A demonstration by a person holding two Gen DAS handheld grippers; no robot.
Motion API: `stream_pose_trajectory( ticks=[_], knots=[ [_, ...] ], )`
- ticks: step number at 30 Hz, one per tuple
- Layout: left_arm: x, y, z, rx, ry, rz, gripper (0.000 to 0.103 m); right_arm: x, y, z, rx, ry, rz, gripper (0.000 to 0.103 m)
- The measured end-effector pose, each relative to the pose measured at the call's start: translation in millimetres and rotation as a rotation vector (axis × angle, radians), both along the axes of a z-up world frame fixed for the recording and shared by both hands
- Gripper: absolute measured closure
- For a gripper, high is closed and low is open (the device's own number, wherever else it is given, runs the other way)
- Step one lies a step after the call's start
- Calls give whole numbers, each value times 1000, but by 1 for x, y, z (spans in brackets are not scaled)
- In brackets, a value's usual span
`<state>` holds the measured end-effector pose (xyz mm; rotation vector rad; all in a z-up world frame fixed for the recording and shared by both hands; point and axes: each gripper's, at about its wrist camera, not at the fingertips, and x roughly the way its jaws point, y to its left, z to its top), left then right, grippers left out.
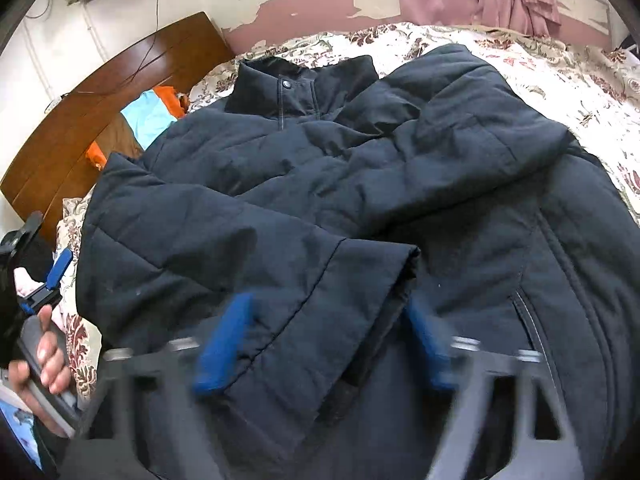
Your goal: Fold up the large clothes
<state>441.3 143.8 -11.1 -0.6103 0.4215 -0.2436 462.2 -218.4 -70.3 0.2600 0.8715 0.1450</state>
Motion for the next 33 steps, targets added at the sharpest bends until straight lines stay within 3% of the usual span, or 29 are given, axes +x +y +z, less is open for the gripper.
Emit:
stream_pose_trajectory(
  ticks=[3, 5, 8, 12, 15, 19, 24, 27, 31, 33],
  knots=[
    [0, 21, -4, -46, 8, 94, 4, -10, 2, 5, 17, -26, 27, 86],
    [-2, 32, -6, -73, 1, 143, 4, -18, 5, 17, -5, -77, 51, 93],
    [-5, 41, -7, -89, -17, 187, 4, -32, 3, 51, -79, -212, 54, 94],
    [-8, 48, -10, -61, -12, 225, 3, -34, -12, 109, -223, -415, -26, 94],
    [-8, 46, -11, -5, 29, 234, 3, -18, -28, 135, -288, -469, -93, 97],
    [3, 33, -17, 87, 102, 222, 3, 15, -48, 139, -355, -436, -167, 97],
    [15, 14, -23, 246, 163, 218, 3, 60, -54, 82, -410, -291, -146, 97],
    [20, 7, -26, 275, 184, 184, 3, 70, -52, 59, -479, -263, -168, 96],
    [26, 2, -31, 311, 228, 165, 3, 74, -55, 60, -462, -226, -181, 94],
    [27, 4, -31, 301, 230, 159, 3, 69, -52, 69, -479, -238, -206, 82]
  ],
)
